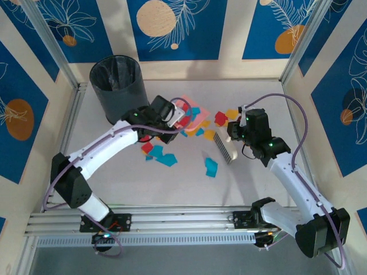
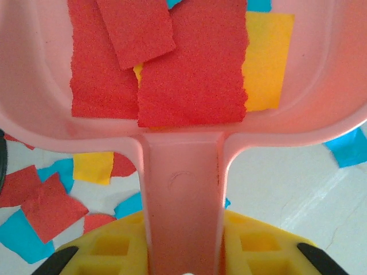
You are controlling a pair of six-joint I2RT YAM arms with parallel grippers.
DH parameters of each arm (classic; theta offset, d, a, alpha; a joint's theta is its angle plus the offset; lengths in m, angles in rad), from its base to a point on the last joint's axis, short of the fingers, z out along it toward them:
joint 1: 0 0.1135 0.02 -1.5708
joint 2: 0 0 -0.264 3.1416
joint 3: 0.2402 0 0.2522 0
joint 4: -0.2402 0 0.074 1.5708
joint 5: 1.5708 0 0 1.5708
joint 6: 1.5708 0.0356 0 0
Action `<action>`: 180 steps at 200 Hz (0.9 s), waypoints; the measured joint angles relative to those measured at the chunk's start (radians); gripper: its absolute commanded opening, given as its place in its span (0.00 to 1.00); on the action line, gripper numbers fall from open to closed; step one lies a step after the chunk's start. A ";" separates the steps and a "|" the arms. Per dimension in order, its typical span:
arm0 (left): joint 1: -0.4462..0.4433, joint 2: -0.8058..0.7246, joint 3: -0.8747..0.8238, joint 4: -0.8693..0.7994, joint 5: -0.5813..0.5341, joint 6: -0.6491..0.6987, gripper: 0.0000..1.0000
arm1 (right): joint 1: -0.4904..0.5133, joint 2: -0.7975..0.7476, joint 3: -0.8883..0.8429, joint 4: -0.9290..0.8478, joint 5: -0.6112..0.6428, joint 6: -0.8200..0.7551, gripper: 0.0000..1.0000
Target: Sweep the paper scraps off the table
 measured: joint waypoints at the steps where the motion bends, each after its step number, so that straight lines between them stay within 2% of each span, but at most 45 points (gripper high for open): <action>1: 0.001 0.000 0.002 -0.001 0.001 -0.002 0.00 | 0.000 0.000 0.000 0.000 -0.001 0.000 0.00; 83: 0.150 -0.010 0.201 -0.049 0.135 -0.109 0.00 | -0.004 0.000 0.000 -0.005 -0.024 0.000 0.00; 180: 0.403 0.007 0.249 -0.014 0.361 -0.322 0.00 | -0.033 0.000 0.002 -0.013 -0.024 -0.003 0.00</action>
